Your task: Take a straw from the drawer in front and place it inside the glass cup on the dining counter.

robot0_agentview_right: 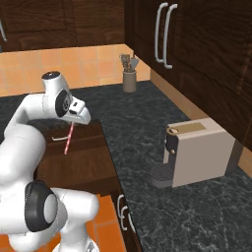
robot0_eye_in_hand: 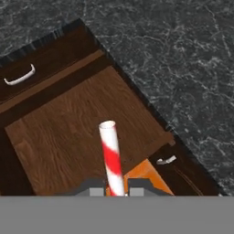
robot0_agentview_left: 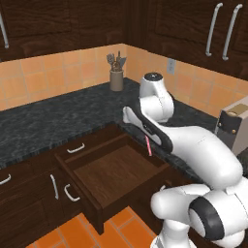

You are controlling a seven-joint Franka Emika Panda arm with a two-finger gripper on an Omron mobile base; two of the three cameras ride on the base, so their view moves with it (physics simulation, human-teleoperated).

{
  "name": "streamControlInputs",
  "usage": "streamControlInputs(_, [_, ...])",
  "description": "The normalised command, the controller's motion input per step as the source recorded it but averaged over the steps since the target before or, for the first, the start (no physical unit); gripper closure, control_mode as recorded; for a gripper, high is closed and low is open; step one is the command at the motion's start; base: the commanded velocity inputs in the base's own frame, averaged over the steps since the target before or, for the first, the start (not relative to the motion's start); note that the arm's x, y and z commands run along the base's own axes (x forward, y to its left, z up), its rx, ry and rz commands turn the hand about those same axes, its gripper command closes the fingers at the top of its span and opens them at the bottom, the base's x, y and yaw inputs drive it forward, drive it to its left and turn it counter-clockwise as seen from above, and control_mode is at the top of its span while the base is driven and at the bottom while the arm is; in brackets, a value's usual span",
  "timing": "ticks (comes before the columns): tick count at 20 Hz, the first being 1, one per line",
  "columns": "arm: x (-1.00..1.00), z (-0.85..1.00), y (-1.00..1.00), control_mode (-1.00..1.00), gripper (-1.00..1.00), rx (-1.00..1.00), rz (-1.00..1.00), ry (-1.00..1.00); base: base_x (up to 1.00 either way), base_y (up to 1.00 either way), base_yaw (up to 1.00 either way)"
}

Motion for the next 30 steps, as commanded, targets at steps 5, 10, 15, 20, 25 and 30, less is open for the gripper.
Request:
streamControlInputs(5, [-0.63, 0.47, -0.69, -1.0, 1.0, 0.0, -0.06, -0.13, 0.0, 0.0, 0.0])
streamControlInputs(10, [-0.58, 0.12, -0.34, -1.0, 1.0, 0.0, 0.0, -0.1, 0.0, 0.0, 0.0])
streamControlInputs(15, [0.0, 0.0, 0.0, 1.0, 1.0, 0.0, 0.0, 0.0, -1.0, -0.18, 0.03])
streamControlInputs(20, [0.0, 0.0, 0.0, 1.0, 1.0, 0.0, 0.0, 0.0, -0.88, 0.1, 0.6])
streamControlInputs(25, [0.0, 0.0, 0.0, 1.0, 1.0, 0.0, 0.0, 0.0, -0.23, 0.38, 0.86])
streamControlInputs(30, [0.0, 0.0, 0.0, 1.0, 1.0, 0.0, 0.0, 0.0, 0.0, 0.37, 0.82])
